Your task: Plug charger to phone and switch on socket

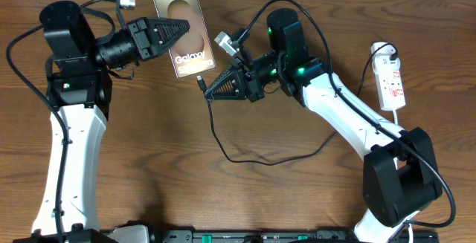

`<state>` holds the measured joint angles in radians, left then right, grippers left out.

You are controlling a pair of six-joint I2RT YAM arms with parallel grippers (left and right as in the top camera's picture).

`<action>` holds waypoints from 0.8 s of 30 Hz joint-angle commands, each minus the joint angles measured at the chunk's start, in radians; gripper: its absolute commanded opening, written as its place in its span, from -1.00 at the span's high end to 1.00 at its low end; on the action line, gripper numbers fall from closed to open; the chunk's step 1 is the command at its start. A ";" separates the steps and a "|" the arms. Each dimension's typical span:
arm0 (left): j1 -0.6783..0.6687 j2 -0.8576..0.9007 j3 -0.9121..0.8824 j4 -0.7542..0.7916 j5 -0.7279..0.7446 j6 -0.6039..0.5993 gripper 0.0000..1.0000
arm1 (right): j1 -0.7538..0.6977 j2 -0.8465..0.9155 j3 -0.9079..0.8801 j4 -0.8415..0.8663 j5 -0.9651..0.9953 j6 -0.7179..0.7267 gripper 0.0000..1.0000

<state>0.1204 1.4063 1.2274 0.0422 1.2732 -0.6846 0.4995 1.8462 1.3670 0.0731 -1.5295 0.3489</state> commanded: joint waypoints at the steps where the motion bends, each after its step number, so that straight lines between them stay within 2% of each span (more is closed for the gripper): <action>1: -0.002 -0.005 0.017 0.012 0.030 -0.005 0.85 | 0.005 0.005 0.003 0.016 0.014 0.043 0.98; 18: -0.002 -0.005 0.017 0.008 0.048 -0.001 0.85 | -0.003 0.005 0.003 0.026 0.045 0.078 0.98; 24: -0.002 -0.005 0.017 0.008 0.060 0.025 0.85 | -0.003 0.005 0.003 0.079 0.042 0.134 0.98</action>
<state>0.1207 1.4063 1.2274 0.0433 1.2812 -0.6807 0.4995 1.8462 1.3659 0.1211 -1.4960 0.4316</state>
